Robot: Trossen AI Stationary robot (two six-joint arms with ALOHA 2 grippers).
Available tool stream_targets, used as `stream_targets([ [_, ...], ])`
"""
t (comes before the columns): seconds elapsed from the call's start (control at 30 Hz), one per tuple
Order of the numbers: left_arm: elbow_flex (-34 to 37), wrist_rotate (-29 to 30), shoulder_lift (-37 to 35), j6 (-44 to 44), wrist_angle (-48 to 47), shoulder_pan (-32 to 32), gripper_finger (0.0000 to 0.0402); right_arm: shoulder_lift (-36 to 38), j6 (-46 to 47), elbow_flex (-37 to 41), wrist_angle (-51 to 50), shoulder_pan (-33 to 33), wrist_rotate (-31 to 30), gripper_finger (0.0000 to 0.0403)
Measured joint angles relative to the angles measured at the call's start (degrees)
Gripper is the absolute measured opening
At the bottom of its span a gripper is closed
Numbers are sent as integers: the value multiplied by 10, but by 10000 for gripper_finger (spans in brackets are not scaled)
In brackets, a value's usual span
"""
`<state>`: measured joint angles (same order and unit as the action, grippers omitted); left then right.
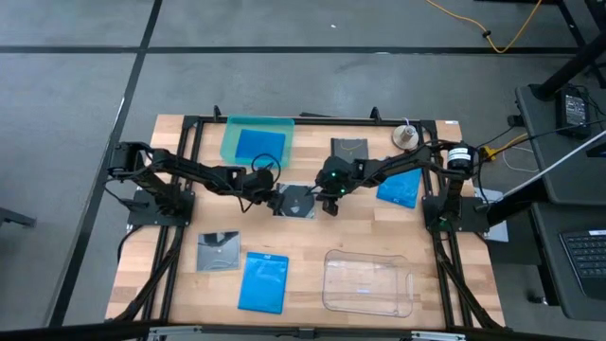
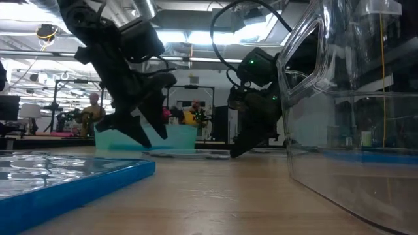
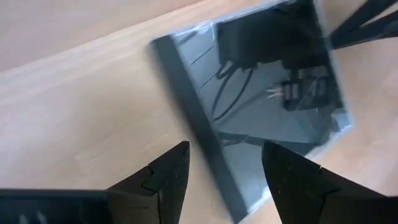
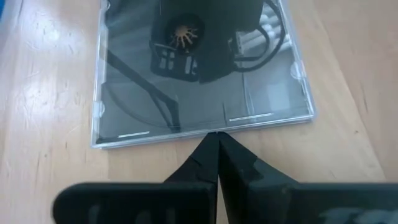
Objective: Pick & place jewel cases by type
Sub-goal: Put the middle black CD case into the transparent bin
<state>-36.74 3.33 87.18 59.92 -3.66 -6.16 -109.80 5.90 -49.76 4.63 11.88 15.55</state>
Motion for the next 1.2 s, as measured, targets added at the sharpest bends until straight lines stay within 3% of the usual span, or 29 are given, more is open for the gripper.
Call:
stream_targets([
  [0.2, 30, 1, 0, 30, 11, -3, 192, 0, -1, 0, 1, 0, 0, 10],
  [0.57, 46, -20, 61, 58, 150, -8, 192, 0, -2, 1, 1, 0, 5, 10],
  [0.73, 45, -21, 72, 67, 169, -9, 192, 2, -4, 2, -4, 0, 10, 10],
  [0.97, 45, -7, 45, 39, 177, -7, 186, 2, -17, 2, -1, 0, 8, 10],
  [1.2, 40, 44, -11, 29, 166, -9, 183, 2, -26, 2, 1, 0, 4, 10],
])
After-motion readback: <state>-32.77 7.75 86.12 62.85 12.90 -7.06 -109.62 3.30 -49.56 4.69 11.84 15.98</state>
